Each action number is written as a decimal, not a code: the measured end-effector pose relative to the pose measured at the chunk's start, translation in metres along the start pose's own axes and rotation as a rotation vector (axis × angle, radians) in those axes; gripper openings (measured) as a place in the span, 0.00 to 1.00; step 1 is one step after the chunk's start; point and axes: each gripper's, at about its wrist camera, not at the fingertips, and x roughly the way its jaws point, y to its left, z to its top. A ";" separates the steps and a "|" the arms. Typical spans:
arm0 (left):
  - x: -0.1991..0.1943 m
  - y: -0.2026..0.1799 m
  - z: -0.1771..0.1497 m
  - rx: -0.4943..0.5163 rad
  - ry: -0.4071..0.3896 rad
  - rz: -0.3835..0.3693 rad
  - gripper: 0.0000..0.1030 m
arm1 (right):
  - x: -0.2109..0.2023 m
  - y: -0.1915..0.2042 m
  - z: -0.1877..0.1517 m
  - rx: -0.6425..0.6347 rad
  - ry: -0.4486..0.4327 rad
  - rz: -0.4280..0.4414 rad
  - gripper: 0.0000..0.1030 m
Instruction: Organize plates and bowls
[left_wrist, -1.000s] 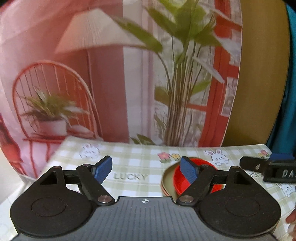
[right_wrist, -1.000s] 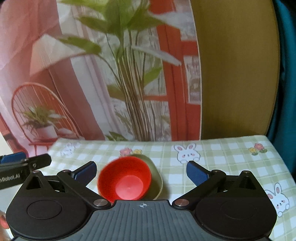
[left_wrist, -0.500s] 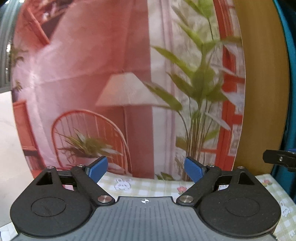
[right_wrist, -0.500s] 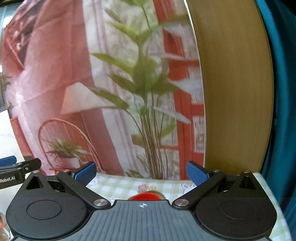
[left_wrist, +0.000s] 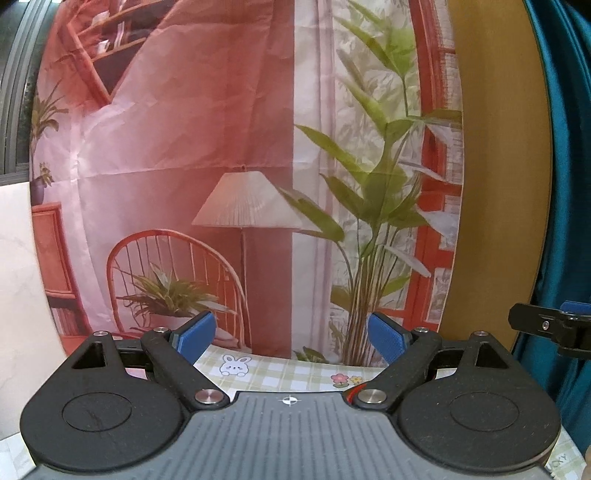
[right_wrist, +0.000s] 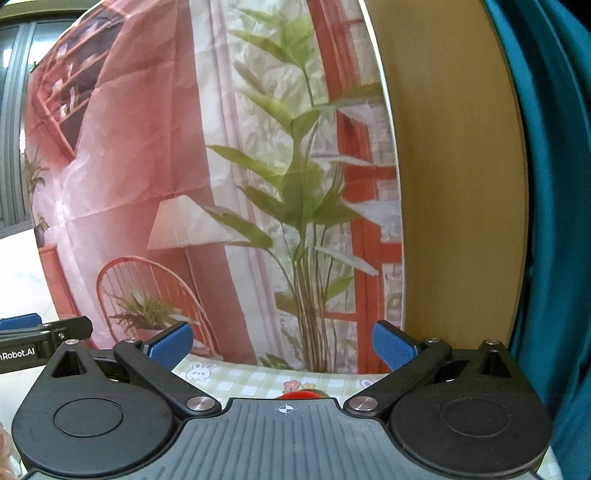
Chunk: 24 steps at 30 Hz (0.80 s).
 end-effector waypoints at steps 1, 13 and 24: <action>-0.003 0.000 0.001 0.001 -0.006 0.001 0.89 | -0.004 0.000 0.000 -0.002 -0.003 -0.003 1.00; -0.029 -0.001 0.004 0.026 -0.034 0.014 0.89 | -0.032 0.007 0.000 -0.008 -0.033 -0.012 1.00; -0.035 0.003 0.002 0.014 -0.028 0.002 0.89 | -0.037 0.009 -0.001 -0.009 -0.038 -0.014 1.00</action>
